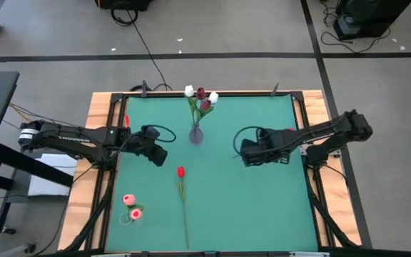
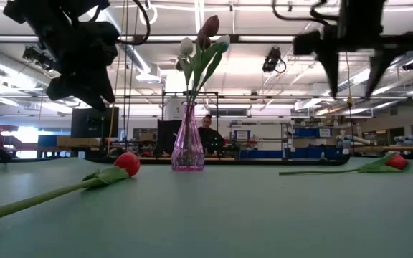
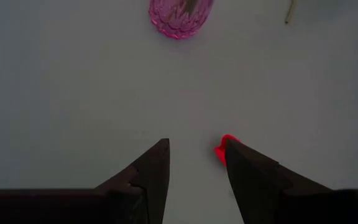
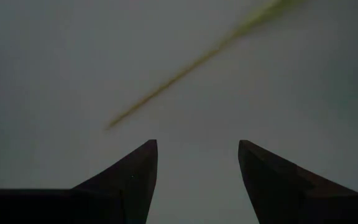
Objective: Sort flowers into vase by color
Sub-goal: Put the top red tulip into the transparent vase
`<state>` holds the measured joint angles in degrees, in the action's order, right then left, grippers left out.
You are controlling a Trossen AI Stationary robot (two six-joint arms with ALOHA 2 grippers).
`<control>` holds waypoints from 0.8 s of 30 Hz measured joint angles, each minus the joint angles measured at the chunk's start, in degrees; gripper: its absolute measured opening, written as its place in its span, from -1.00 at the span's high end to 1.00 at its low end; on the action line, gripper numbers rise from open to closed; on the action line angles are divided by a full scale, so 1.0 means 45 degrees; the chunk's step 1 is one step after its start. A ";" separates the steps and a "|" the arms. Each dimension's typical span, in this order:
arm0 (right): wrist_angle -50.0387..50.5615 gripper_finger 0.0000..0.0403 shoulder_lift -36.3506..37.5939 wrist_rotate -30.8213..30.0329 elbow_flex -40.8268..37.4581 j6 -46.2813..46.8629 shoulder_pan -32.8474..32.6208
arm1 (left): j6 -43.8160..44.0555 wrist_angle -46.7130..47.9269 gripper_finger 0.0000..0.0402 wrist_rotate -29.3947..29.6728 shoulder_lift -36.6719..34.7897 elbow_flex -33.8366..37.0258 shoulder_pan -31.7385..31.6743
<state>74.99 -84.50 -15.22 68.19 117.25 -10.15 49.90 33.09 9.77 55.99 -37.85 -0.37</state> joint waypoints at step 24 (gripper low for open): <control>-0.6572 -0.14 0.1547 0.0403 -0.7522 0.2254 0.5798 | 0.0589 0.0013 0.20 0.0007 0.0068 0.0000 -0.0407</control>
<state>45.41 -77.54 -13.41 34.34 127.40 15.94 52.55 33.15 9.80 56.29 -37.85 -2.20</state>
